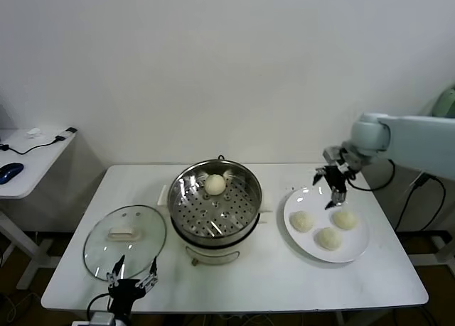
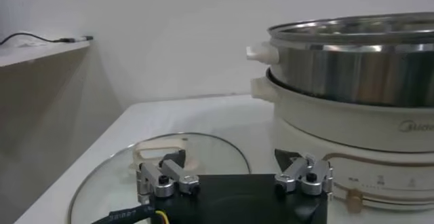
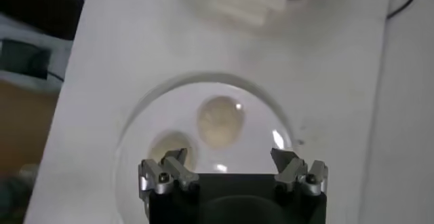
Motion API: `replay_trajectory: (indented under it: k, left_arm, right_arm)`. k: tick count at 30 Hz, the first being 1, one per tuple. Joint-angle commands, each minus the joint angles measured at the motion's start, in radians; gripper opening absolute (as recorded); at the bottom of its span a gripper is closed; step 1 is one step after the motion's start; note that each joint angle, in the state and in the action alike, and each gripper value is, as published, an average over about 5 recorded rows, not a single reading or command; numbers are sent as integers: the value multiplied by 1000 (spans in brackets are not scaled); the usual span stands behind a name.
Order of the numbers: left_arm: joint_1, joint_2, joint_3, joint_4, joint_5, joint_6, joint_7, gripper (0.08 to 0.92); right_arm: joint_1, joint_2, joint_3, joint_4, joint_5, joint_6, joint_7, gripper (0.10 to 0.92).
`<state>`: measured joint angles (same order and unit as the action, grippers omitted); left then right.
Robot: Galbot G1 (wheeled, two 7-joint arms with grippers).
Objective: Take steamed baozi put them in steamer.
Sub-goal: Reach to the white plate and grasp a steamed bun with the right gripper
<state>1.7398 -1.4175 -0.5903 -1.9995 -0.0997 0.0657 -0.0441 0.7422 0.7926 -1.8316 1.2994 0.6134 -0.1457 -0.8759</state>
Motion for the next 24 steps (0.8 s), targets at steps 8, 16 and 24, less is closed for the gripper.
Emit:
replay_trajectory:
  k: [8,16,24]
  left_arm:
    - [-2,1,-9,14,-2,1,1,823]
    - [-3,6,-11,17,-3,-3,0,823]
    - [-1,9,-9,14,1,-4,0,823]
  right_arm:
    - [-402,92,290,-222,-13,-131,62,823]
    - [-439,137,309,-290,-36,-131,70,821]
    - [-433,143,327,-295,-57,-127,77,687]
